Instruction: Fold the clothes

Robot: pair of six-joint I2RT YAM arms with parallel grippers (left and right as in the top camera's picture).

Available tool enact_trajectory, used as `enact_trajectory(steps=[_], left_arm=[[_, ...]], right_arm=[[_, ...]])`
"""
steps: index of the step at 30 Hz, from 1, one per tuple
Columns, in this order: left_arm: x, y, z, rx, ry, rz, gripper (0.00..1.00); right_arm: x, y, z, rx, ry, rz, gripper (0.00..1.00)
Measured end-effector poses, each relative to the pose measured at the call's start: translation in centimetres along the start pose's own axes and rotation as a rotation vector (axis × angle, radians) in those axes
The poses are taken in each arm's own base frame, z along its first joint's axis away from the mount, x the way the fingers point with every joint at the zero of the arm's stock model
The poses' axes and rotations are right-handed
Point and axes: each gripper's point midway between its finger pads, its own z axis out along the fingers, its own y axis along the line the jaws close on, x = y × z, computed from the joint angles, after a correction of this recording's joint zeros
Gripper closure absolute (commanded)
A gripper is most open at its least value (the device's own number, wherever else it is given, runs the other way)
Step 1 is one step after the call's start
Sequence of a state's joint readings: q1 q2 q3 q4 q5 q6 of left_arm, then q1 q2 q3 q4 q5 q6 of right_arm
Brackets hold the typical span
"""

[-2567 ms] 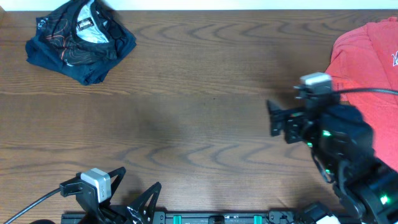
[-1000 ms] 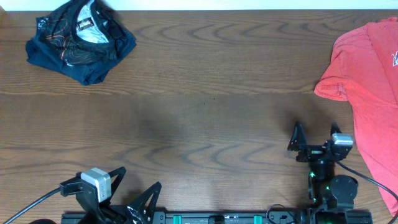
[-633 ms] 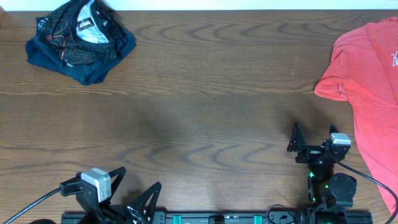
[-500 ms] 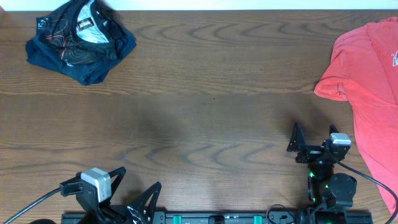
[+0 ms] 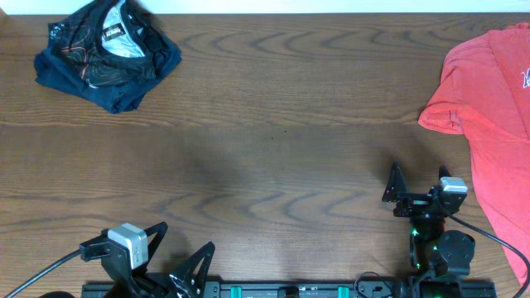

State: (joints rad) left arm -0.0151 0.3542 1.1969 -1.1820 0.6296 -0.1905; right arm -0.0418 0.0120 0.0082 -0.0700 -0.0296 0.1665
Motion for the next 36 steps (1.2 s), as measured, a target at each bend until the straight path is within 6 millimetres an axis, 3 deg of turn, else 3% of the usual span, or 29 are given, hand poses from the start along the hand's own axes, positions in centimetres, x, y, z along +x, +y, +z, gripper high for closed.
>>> enact_trajectory(steps=[10, 19, 22, 29, 36], left_arm=[[-0.1, 0.1, 0.1, -0.004, -0.004, 0.01, 0.02], [-0.2, 2.8, 3.1, 0.002, -0.189, 0.119, 0.02], [-0.4, 4.8, 4.7, -0.031, -0.262, 0.124, 0.02], [0.9, 13.0, 9.6, -0.216, -0.363, -0.074, 0.02], [2.1, 17.4, 11.3, -0.334, -0.466, -0.109, 0.02]], right_arm=[[0.0, 0.0, 0.0, 0.0, 0.0, 0.0, 0.01], [0.0, 0.0, 0.0, 0.001, 0.0, 0.0, 0.01], [0.0, 0.0, 0.0, 0.001, 0.0, 0.0, 0.01], [0.0, 0.0, 0.0, 0.001, 0.0, 0.0, 0.01], [0.0, 0.0, 0.0, 0.001, 0.0, 0.0, 0.01]])
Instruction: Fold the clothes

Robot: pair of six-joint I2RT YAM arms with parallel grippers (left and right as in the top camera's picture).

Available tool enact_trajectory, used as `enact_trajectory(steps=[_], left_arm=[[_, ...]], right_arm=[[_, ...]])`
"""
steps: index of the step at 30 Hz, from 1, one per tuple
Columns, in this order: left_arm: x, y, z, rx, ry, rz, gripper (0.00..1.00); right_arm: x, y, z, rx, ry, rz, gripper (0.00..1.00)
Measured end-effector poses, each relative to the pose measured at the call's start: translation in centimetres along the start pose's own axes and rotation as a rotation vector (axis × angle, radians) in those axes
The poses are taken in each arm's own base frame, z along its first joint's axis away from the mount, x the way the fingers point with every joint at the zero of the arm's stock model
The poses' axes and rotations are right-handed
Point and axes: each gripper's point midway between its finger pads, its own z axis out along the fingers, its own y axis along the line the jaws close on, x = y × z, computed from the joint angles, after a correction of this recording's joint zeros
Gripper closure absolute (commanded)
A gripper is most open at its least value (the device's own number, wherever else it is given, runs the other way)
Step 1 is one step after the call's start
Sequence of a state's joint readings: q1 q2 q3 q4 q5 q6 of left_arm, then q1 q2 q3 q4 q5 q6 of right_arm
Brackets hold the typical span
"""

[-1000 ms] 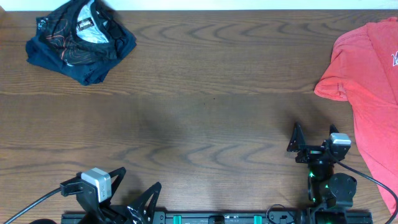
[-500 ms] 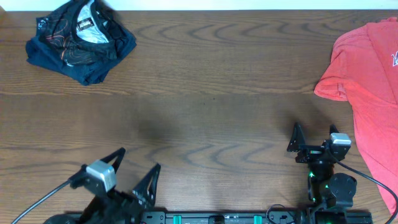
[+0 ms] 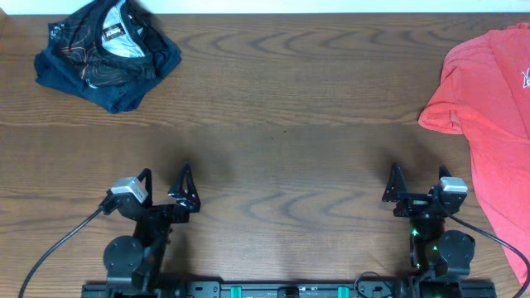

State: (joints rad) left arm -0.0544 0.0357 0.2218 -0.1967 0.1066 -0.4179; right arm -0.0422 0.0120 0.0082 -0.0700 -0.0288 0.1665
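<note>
A red T-shirt (image 3: 490, 116) lies spread at the right edge of the wooden table, running out of view on the right. A dark navy garment (image 3: 108, 54) with a grey and red print sits bunched at the far left corner. My left gripper (image 3: 166, 184) stands open near the front left, with nothing between its fingers. My right gripper (image 3: 418, 182) is open near the front right, just left of the red shirt's lower part and apart from it. Neither gripper touches any cloth.
The brown wooden table (image 3: 281, 141) stretches between the two garments. Both arm bases and a black rail with green lights (image 3: 273, 290) line the front edge. Cables run off from each arm.
My left arm has moved from a low, tilted pose at the front left edge to an upright pose further onto the table and to the right, jaws still open. The right arm and both garments have not moved.
</note>
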Motion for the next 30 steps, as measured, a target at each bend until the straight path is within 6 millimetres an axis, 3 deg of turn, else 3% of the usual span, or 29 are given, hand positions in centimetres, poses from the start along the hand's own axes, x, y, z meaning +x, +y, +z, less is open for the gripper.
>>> enact_trajectory(steps=[9, 18, 30], left_arm=[[3.0, 2.8, 1.3, -0.065, 0.003, 0.079, 0.02], [3.0, 3.3, 1.9, -0.065, -0.065, 0.176, 0.02], [3.7, 3.7, 1.9, -0.081, -0.022, 0.266, 0.02]], right_arm=[[0.0, 0.0, 0.0, 0.0, 0.0, 0.0, 0.01], [0.0, 0.0, 0.0, 0.0, 0.0, 0.0, 0.01], [0.0, 0.0, 0.0, 0.0, 0.0, 0.0, 0.01]])
